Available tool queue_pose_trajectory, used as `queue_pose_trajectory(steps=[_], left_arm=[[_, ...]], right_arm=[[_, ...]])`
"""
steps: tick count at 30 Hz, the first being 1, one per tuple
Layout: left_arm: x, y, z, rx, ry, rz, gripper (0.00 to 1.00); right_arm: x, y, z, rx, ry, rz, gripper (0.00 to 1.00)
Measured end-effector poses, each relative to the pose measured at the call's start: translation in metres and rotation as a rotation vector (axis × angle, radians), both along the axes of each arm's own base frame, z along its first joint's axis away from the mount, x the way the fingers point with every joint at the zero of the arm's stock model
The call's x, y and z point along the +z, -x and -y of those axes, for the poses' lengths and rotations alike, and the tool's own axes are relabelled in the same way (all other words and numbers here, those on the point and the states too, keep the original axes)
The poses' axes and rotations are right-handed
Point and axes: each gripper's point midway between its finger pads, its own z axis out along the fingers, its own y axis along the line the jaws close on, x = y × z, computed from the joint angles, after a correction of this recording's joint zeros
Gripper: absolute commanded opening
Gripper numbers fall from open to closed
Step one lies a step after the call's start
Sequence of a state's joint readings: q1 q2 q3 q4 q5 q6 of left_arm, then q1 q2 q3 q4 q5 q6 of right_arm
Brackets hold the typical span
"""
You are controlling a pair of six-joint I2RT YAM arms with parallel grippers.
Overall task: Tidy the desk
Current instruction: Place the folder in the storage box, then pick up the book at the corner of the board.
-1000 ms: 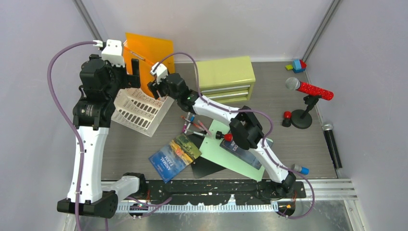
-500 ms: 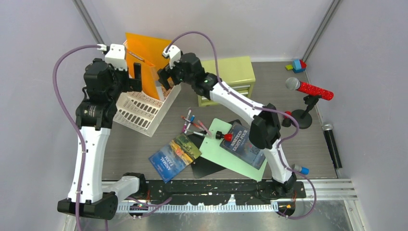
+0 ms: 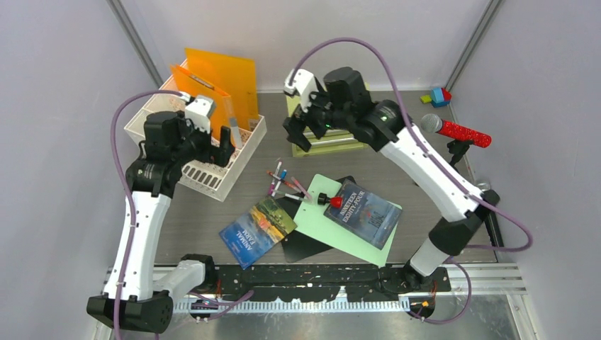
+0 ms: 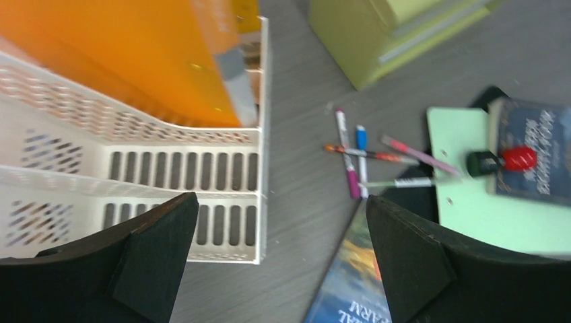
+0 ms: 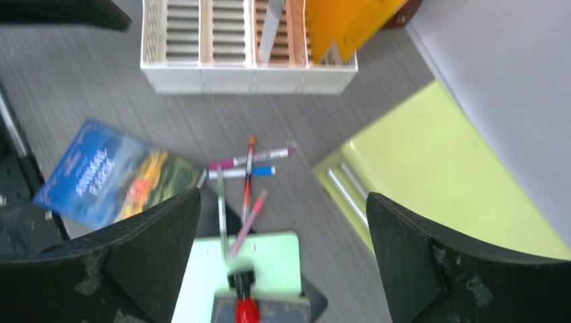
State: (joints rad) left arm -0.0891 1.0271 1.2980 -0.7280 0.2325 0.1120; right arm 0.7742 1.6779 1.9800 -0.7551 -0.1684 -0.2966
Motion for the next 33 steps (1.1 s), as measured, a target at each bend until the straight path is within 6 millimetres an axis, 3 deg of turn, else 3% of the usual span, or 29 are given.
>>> queue_pose_trajectory(steps=[4,8,13,18,22,28,33], left_arm=[[-0.021,0.022,0.020,-0.148,0.014,-0.069,1.00],[-0.046,0.040,0.031,-0.263,-0.015,-0.148,1.00],[-0.081,0.065,0.047,-0.409,-0.080,-0.245,1.00],[-0.115,0.081,0.063,-0.529,-0.140,-0.332,1.00],[-0.147,0.082,0.064,-0.548,-0.162,-0.439,1.00],[-0.192,0.075,0.062,-0.525,-0.171,-0.642,1.00],[-0.213,0.077,0.065,-0.496,-0.149,-0.753,1.00]], right_arm=[[-0.012,0.019,0.047,0.001,0.084,-0.024,0.99],[-0.041,0.032,0.088,0.002,0.187,-0.081,0.99],[-0.087,0.059,0.107,0.080,0.266,-0.195,0.99],[-0.139,0.090,0.104,0.170,0.283,-0.346,0.99],[-0.178,0.109,0.099,0.212,0.302,-0.374,0.99],[-0.208,0.147,0.069,0.349,0.350,-0.244,0.96],[-0.224,0.168,0.042,0.454,0.399,-0.129,0.92]])
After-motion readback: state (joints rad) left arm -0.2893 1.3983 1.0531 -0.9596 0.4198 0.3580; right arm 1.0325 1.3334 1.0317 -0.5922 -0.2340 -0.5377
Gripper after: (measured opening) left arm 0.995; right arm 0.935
